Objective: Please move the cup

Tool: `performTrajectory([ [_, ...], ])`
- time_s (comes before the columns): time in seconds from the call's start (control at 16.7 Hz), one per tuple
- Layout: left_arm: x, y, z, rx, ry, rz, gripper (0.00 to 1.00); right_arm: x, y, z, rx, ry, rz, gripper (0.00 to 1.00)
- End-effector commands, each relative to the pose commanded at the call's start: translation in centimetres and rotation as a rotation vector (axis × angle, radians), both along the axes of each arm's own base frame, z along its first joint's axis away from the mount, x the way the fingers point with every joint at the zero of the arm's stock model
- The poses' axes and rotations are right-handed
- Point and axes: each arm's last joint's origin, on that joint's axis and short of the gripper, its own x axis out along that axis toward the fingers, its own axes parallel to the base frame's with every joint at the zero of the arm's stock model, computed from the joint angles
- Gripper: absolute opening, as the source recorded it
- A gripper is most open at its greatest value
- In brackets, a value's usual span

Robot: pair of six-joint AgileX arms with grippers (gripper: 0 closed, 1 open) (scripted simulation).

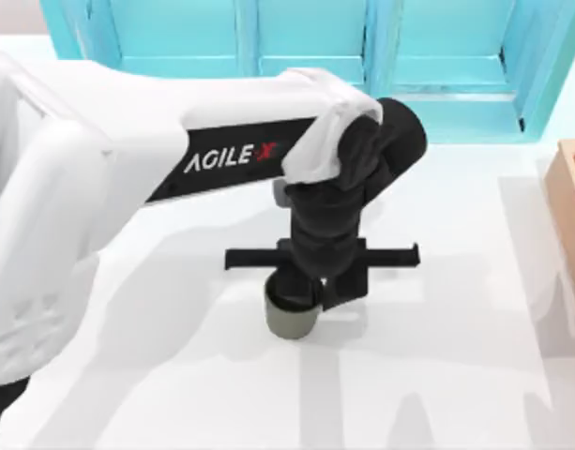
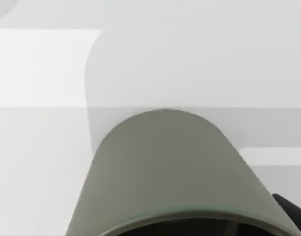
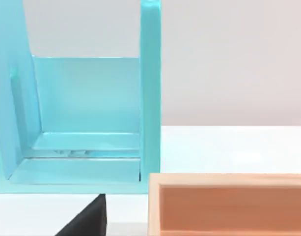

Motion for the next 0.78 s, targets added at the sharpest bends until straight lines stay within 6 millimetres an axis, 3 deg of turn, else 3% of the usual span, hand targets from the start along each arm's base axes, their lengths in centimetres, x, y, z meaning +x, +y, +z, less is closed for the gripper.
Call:
performTrajectory([
  [0.42, 0.1, 0.4, 0.2, -0.001, 0.001, -0.004, 0.0, 0.0, 0.0, 0.0, 0.0, 0.0, 0.0, 1.0],
  [0.54, 0.7, 2.2, 0.9, -0.004, 0.004, -0.016, 0.0, 0.0, 0.0, 0.0, 0.0, 0.0, 0.0, 1.0],
  [0.78, 2.9, 8.9, 2.9, -0.016, 0.004, -0.035, 0.0, 0.0, 0.0, 0.0, 0.0, 0.0, 0.0, 1.0],
])
